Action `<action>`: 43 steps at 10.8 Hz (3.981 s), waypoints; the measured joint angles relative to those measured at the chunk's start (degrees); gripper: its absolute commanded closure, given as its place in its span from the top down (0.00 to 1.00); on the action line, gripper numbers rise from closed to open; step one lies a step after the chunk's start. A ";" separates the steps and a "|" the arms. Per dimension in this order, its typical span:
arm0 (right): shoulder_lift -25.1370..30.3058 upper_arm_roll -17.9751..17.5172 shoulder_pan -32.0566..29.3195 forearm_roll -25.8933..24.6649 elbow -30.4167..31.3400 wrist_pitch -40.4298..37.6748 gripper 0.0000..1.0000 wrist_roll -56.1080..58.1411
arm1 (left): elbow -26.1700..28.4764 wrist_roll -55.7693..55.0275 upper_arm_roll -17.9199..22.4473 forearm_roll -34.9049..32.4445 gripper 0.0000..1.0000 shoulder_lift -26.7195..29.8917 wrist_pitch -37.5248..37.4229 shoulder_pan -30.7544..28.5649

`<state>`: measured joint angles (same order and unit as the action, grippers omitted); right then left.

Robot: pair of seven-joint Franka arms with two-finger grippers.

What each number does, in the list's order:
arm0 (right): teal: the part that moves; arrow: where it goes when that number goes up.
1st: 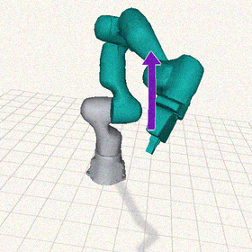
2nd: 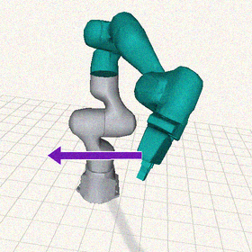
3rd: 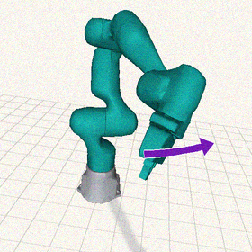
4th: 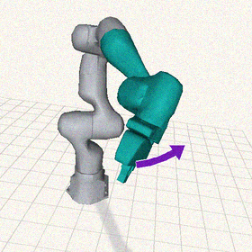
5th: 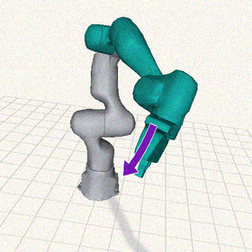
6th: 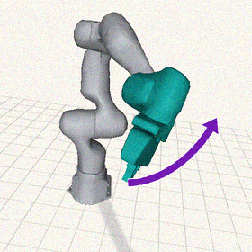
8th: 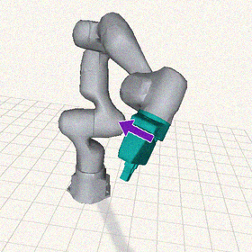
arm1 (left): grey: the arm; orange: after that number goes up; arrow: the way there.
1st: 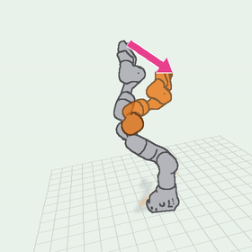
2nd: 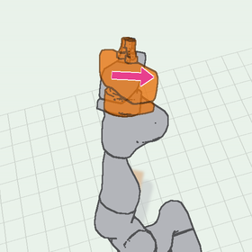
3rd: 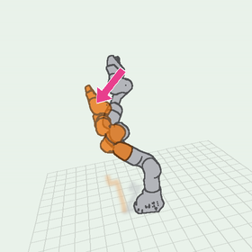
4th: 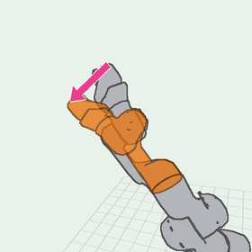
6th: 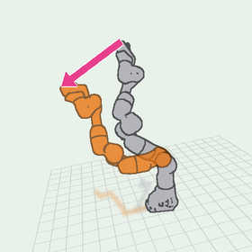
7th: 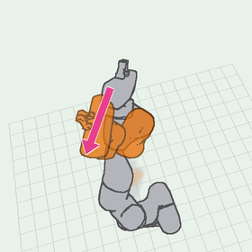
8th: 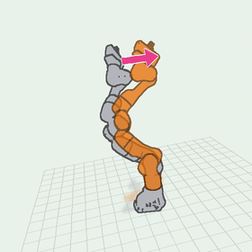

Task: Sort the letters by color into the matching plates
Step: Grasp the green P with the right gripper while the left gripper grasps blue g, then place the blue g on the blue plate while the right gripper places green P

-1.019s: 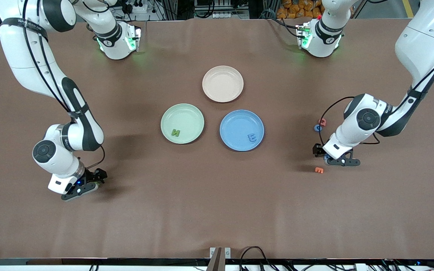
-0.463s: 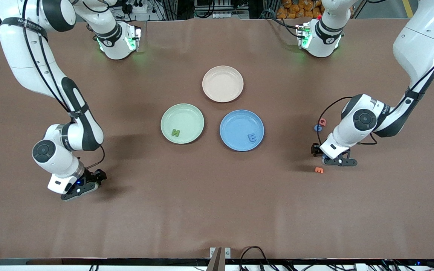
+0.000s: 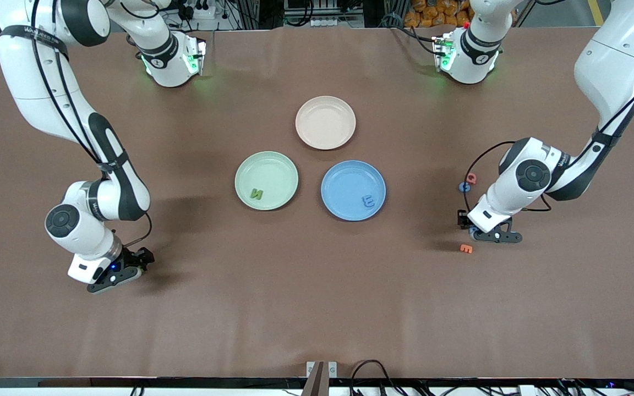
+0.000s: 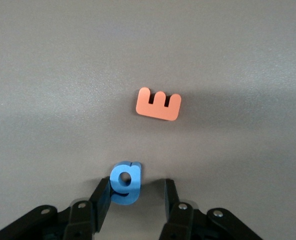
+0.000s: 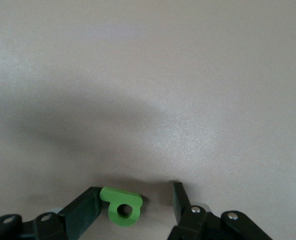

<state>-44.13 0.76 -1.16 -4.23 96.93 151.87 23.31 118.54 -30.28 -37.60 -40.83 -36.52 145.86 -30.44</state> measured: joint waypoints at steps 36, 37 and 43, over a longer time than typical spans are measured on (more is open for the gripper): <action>3.07 -1.00 -2.74 -0.04 -0.83 -4.16 0.31 0.04 | -26.81 -41.80 5.12 14.30 1.00 -7.59 -21.27 41.29; 4.74 -1.32 -2.72 0.07 -0.91 -7.95 0.31 -0.25 | -27.16 -41.80 5.12 14.30 1.00 -6.96 -22.63 41.04; 12.49 -2.32 1.26 10.37 0.00 -20.59 0.31 -9.45 | -27.26 -41.69 5.26 17.66 1.00 1.08 -32.71 34.84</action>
<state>-31.64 -1.56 0.09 6.15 96.93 131.28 13.86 91.28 -71.98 -32.34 -23.17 -35.43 113.15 4.40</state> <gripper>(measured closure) 0.683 0.000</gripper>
